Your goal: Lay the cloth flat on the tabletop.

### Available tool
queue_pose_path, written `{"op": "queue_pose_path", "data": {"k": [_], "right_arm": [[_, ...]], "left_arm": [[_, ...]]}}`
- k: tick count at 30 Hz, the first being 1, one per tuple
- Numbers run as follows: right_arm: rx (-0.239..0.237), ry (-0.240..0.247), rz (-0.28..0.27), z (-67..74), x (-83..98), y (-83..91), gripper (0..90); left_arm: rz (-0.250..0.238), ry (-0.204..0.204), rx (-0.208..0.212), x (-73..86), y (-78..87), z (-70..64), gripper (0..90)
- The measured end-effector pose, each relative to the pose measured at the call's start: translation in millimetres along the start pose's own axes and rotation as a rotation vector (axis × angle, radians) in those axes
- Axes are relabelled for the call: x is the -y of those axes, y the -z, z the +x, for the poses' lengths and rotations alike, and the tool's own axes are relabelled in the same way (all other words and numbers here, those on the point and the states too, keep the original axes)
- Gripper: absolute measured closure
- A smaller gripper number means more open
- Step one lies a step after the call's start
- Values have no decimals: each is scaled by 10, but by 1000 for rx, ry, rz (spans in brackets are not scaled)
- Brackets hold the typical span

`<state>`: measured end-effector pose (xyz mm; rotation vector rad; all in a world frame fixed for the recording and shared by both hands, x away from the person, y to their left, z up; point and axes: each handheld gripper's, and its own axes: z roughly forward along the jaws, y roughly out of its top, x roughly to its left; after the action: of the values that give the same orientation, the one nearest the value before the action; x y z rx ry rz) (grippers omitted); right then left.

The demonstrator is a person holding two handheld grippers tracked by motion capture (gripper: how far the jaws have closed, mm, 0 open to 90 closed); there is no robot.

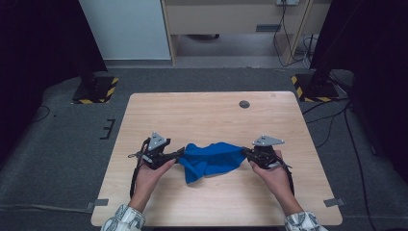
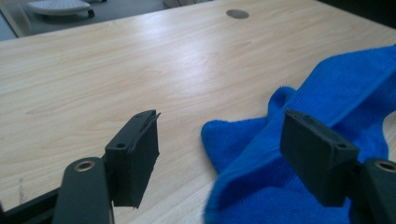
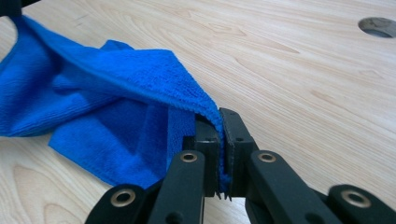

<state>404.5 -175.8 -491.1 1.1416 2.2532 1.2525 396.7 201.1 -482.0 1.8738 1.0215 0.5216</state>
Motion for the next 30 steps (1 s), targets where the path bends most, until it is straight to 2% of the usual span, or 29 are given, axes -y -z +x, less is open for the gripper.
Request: {"op": "queue_pose_path", "data": {"k": [3,10,15,19,24,30], "right_arm": [[3,-7,3,-20,4,0,869],[8,-15,14,-58,20,-42,864],[3,-15,18,-55,23,-53,857],[2,-18,15,-60,24,-51,853],[0,-18,18,-49,27,-65,847],[0,-23,16,-41,27,-68,842]], "left_arm": [[13,1,5,51,-13,22,267],[-4,-4,38,67,55,-18,258],[30,-57,60,164,98,-103,252],[60,-76,68,291,148,-130,262],[105,-121,54,400,159,-148,291],[131,-107,40,447,94,-68,382]]}}
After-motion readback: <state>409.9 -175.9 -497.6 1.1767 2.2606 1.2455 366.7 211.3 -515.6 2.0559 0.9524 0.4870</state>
